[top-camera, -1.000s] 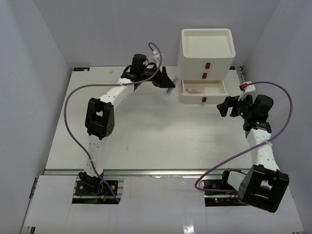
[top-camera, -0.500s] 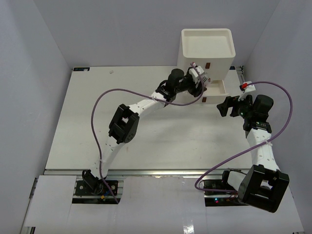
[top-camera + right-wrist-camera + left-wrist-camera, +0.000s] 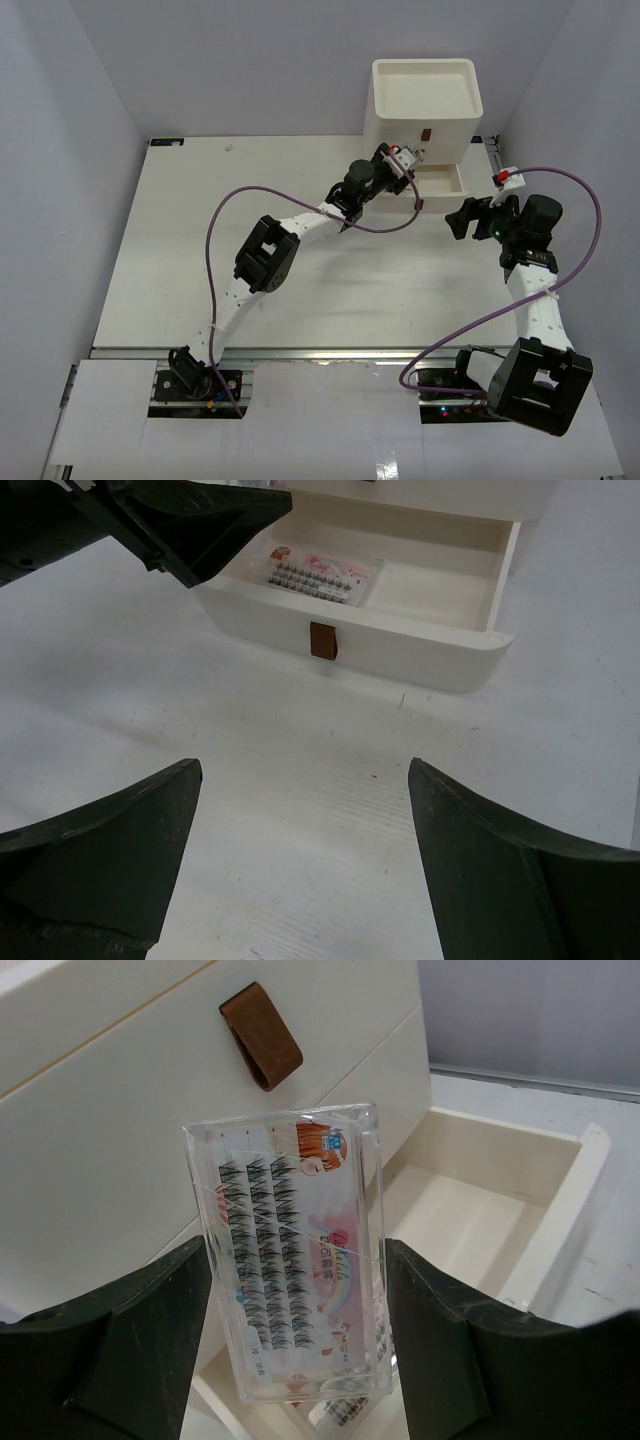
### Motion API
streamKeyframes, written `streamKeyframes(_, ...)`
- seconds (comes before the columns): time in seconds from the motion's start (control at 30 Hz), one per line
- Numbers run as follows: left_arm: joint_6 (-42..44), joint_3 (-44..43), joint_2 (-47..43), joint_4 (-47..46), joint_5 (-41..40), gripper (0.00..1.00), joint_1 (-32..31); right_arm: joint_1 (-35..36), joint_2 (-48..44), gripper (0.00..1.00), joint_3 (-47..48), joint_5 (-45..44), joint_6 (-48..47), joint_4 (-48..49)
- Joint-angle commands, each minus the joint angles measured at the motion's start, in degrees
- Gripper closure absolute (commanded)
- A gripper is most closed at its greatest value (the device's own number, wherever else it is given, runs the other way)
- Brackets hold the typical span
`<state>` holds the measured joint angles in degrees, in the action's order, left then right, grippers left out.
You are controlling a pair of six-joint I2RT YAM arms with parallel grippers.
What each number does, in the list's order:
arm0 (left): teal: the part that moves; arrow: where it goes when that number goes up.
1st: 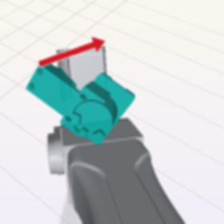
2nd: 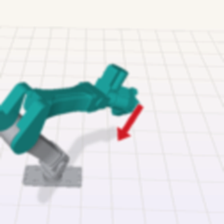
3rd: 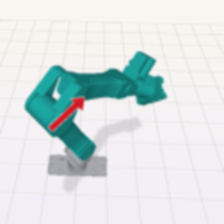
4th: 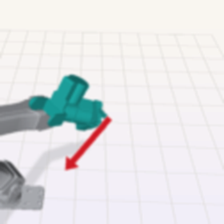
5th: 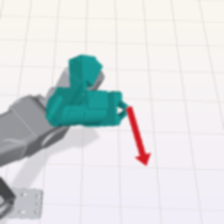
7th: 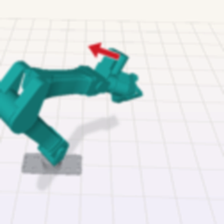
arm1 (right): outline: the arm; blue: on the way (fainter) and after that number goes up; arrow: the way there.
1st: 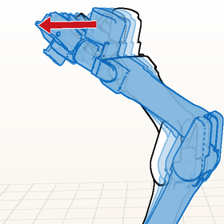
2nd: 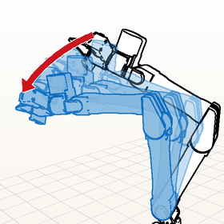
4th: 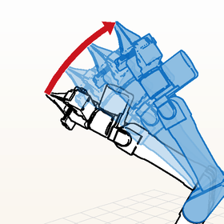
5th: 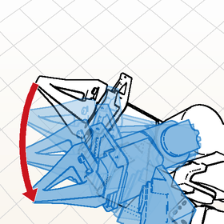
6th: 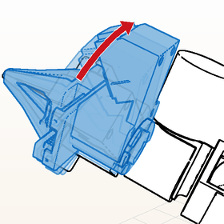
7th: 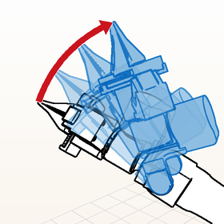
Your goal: Organize the makeup
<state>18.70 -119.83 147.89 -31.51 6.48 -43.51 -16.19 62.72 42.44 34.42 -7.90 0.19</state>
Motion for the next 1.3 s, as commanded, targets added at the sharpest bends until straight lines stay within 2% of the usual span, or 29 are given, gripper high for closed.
streamKeyframes(0.0,3.4,1.3,-1.3,-5.1,-1.8,0.60,-0.1,-0.4,-1.2,0.10,0.6,1.1,0.4,2.8)
streamKeyframes(0.2,2.7,3.1,-2.6,-4.1,0.3,0.10,-0.1,-0.7,-1.1,0.10,0.5,1.8,0.1,2.8)
streamKeyframes(0.3,2.4,3.7,-4.0,-3.0,2.1,0.02,-0.1,-0.8,-1.3,0.10,0.3,4.7,-1.5,2.8)
streamKeyframes(0.53,0.7,6.0,-7.4,-2.2,3.0,0.02,-0.1,-1.5,-2.5,0.10,-1.0,12.9,-7.5,2.4)
streamKeyframes(0.63,-2.2,9.5,-12.3,-1.7,3.4,0.05,-0.1,-1.7,-2.8,0.10,-1.9,22.8,-13.4,1.0)
streamKeyframes(0.8,-6.4,22.0,-25.7,2.4,4.6,0.15,0.2,-1.7,-0.1,0.10,-1.9,36.8,-30.2,-8.2)
streamKeyframes(0.9,-9.8,28.1,-34.7,6.0,7.2,0.19,1.4,-1.6,1.2,0.10,-1.1,41.2,-38.6,-16.8)
streamKeyframes(0.93,-13.2,31.2,-36.7,7.7,8.3,0.20,2.3,-1.4,1.7,0.10,-0.6,41.7,-43.2,-20.1)
streamKeyframes(0.97,-16.4,33.9,-40.1,9.9,12.1,0.22,3.7,-1.1,1.7,0.10,-0.3,42.8,-48.0,-23.0)
streamKeyframes(1.03,-20.6,38.2,-45.4,12.5,17.0,0.24,6.9,-0.5,1.6,0.10,-0.2,43.2,-50.5,-24.7)
streamKeyframes(1.17,-39.1,48.6,-55.9,14.4,35.9,0.27,16.2,2.0,2.4,0.10,0.6,42.2,-54.9,-28.9)
streamKeyframes(1.23,-45.2,53.7,-60.0,14.8,42.3,0.26,20.2,4.1,4.1,0.10,4.0,40.1,-63.7,-33.8)
streamKeyframes(1.27,-45.2,55.8,-62.2,16.1,44.7,0.16,21.5,6.0,5.6,0.10,6.6,37.5,-68.4,-38.2)
